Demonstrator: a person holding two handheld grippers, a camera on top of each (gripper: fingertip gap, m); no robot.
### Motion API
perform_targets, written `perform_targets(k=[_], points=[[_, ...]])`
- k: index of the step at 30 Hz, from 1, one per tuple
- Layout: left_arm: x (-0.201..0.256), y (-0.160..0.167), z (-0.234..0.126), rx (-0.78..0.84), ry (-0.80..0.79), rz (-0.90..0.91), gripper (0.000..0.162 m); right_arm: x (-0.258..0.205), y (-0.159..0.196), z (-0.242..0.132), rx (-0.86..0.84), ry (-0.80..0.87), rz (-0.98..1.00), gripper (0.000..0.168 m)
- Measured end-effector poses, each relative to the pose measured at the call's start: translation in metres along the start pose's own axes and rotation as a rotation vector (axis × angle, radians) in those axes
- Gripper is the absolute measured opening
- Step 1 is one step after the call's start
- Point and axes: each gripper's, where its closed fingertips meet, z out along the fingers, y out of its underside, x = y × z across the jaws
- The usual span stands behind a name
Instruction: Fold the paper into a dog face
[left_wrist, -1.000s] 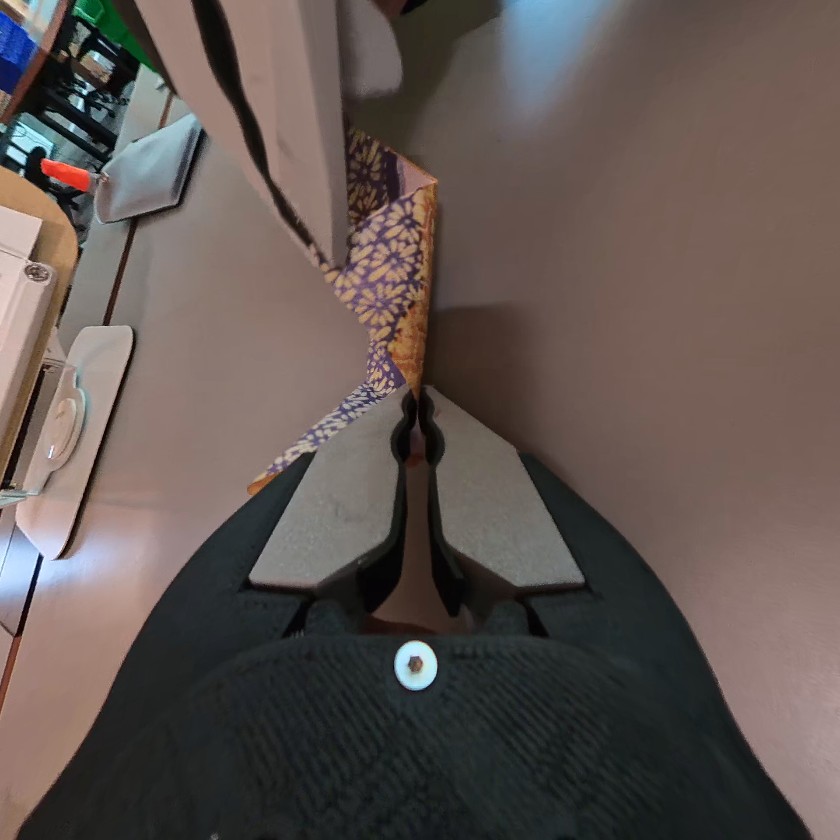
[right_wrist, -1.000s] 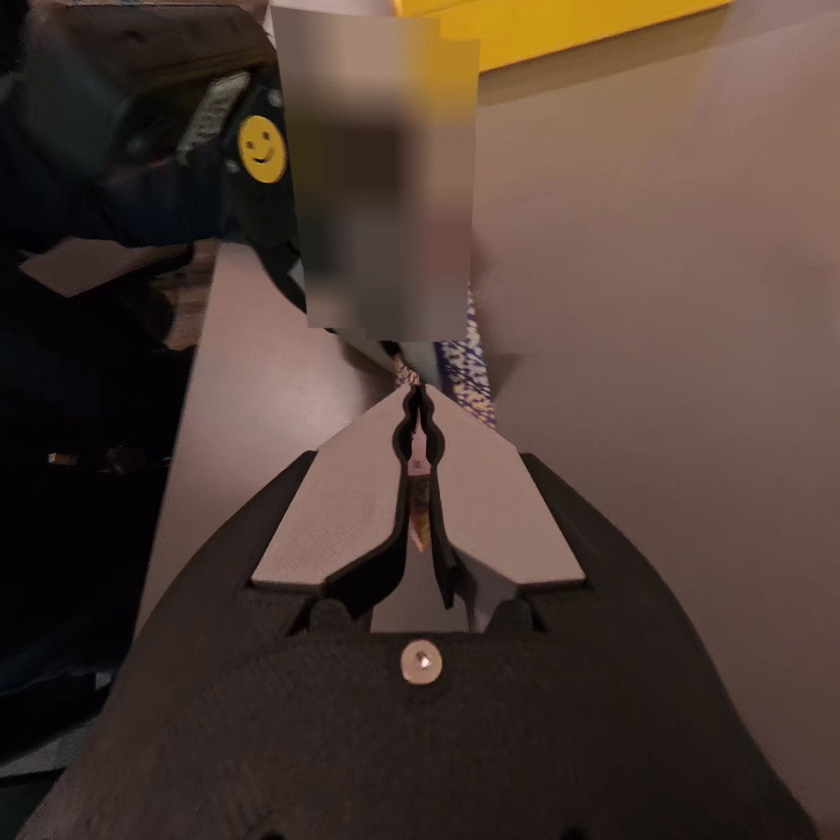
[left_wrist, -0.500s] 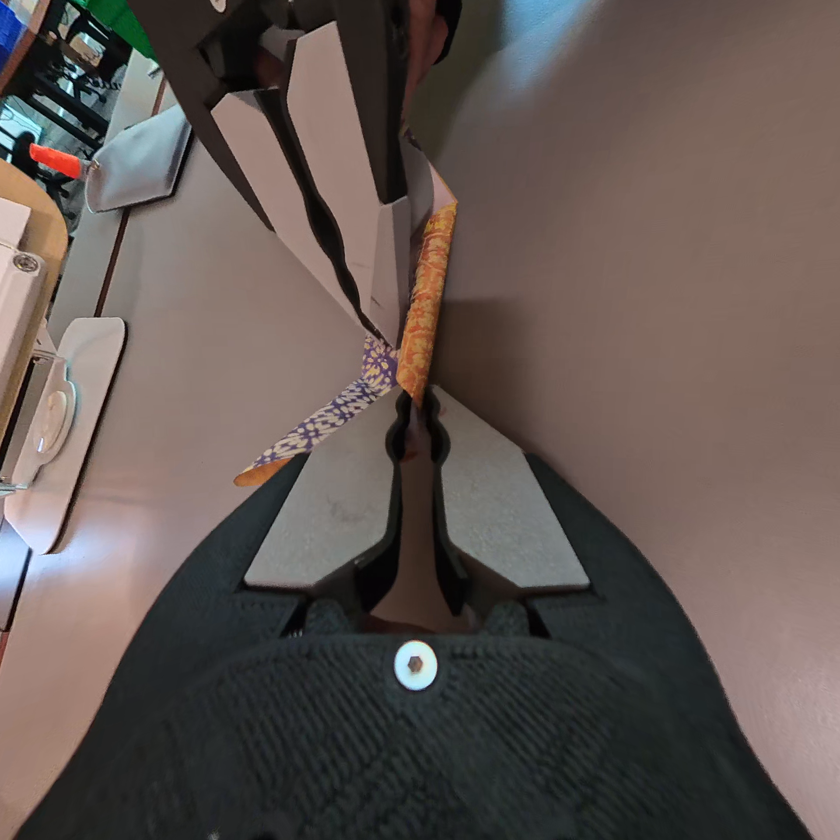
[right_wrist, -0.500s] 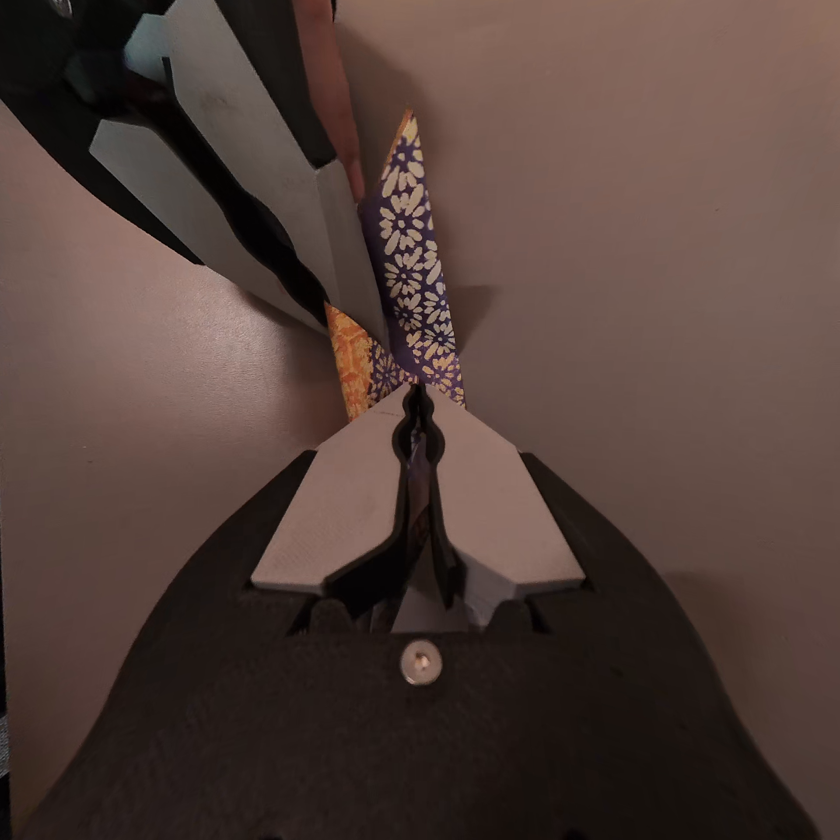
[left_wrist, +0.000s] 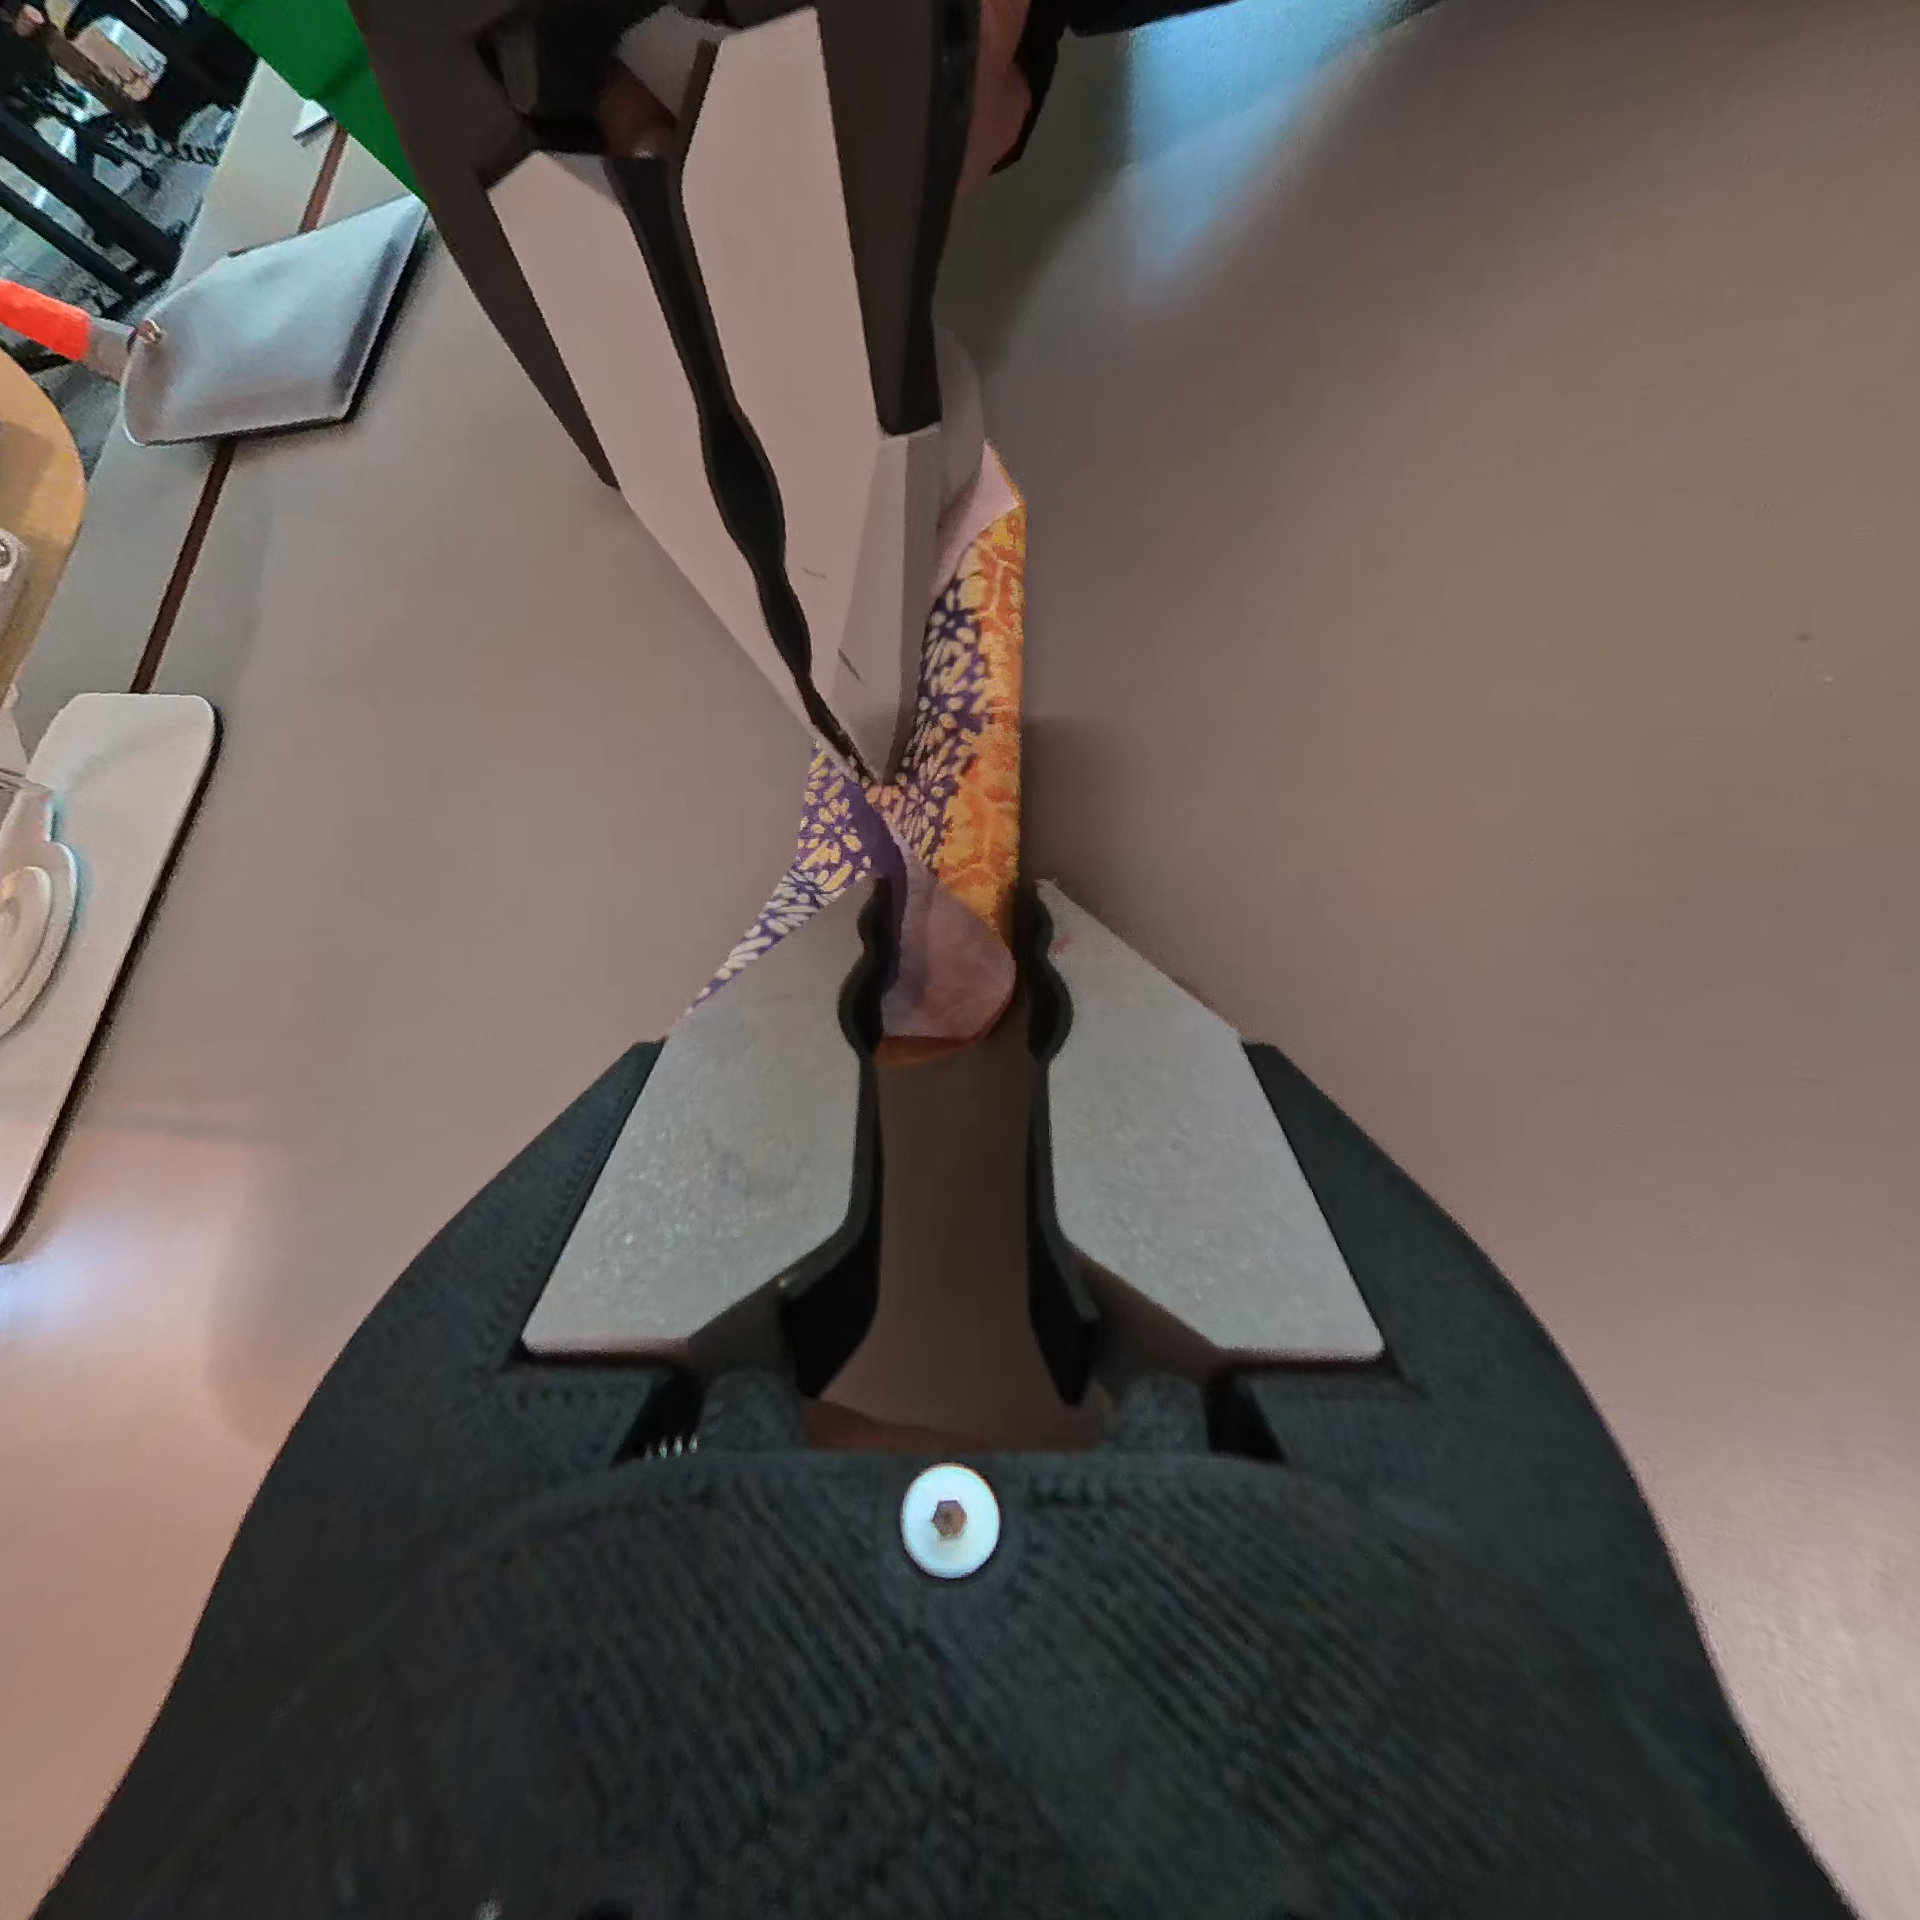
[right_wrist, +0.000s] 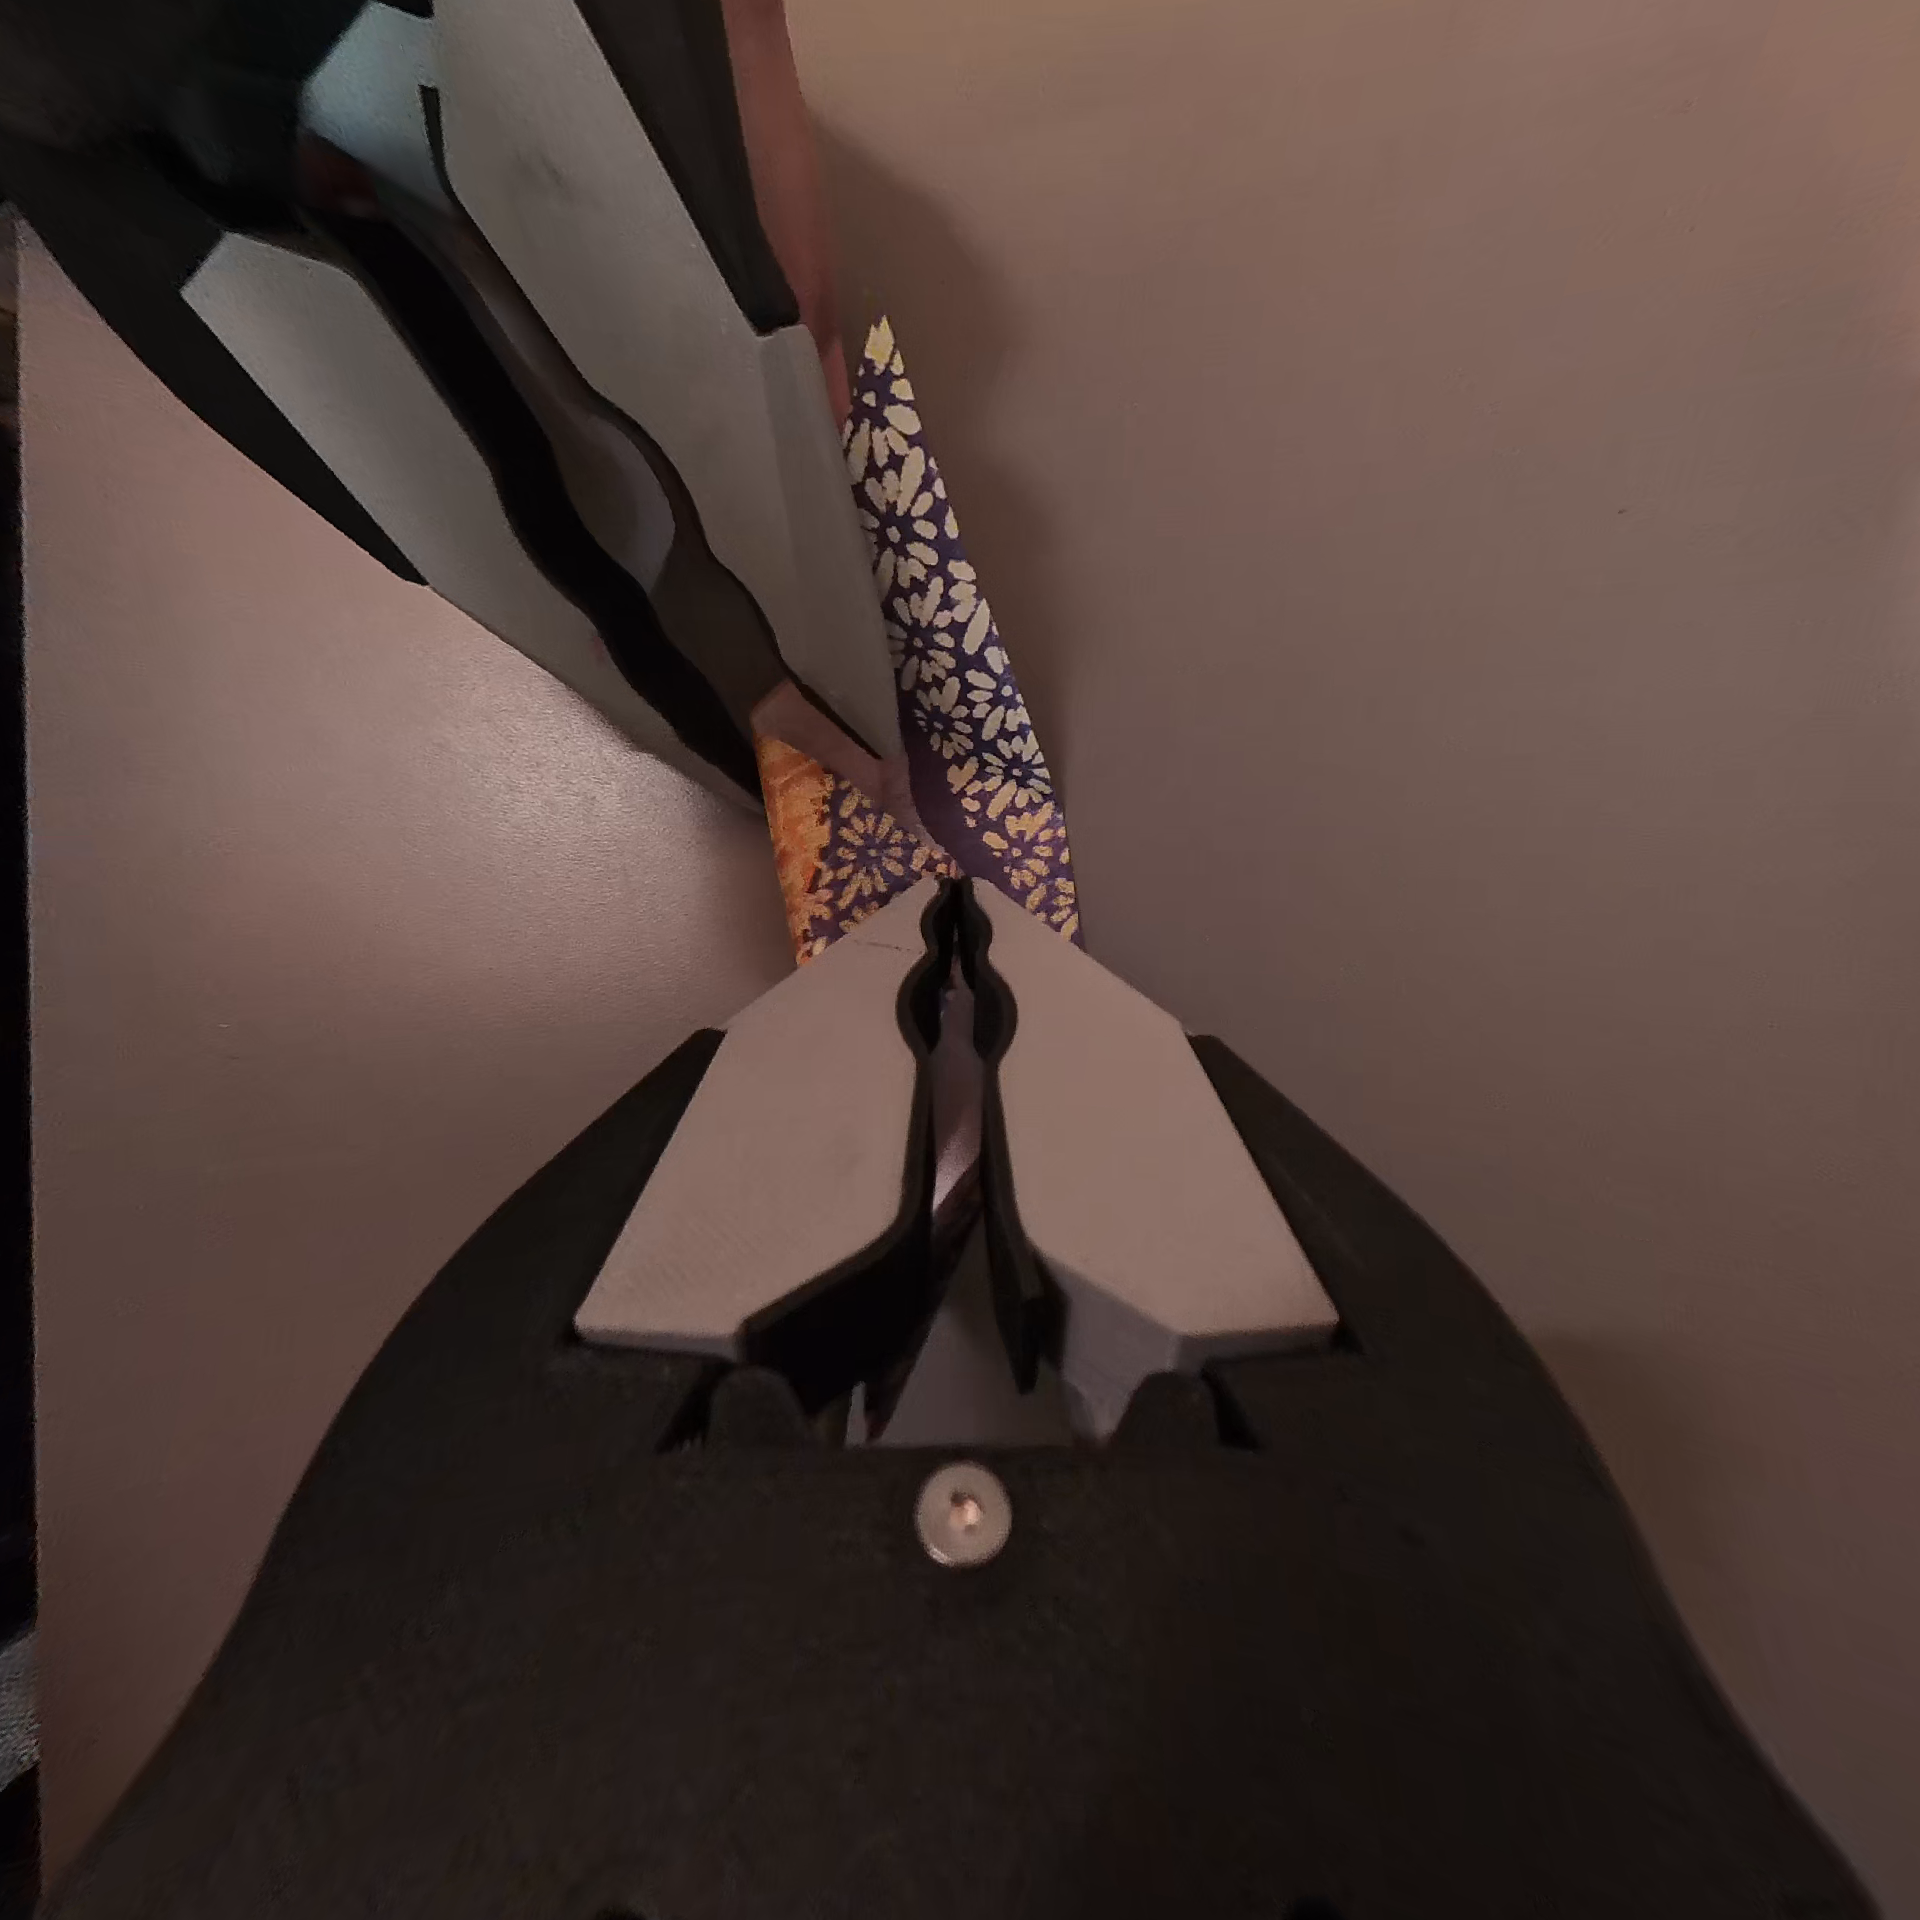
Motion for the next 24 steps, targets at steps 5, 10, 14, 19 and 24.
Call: perform_targets(k=[5, 10, 14, 19, 24], points=[[-0.001, 0.0, 0.0, -0.004, -0.007, -0.003, 0.022, 0.004, 0.006, -0.001, -0.025, 0.02, 0.0, 0.0], [0.001, -0.001, 0.0, 0.001, -0.005, 0.009, 0.021, 0.003, 0.006, 0.003, -0.032, 0.024, -0.003, 0.0], [0.005, -0.01, 0.001, 0.032, 0.002, 0.021, 0.022, 0.002, 0.006, 0.004, -0.025, 0.017, 0.009, 0.0], [0.013, -0.027, 0.007, 0.053, 0.037, -0.012, 0.02, 0.001, 0.006, 0.003, -0.021, 0.013, 0.017, 0.0], [0.01, -0.026, 0.016, 0.007, 0.004, -0.029, 0.005, 0.001, 0.006, 0.003, -0.016, 0.004, 0.027, 0.0]])
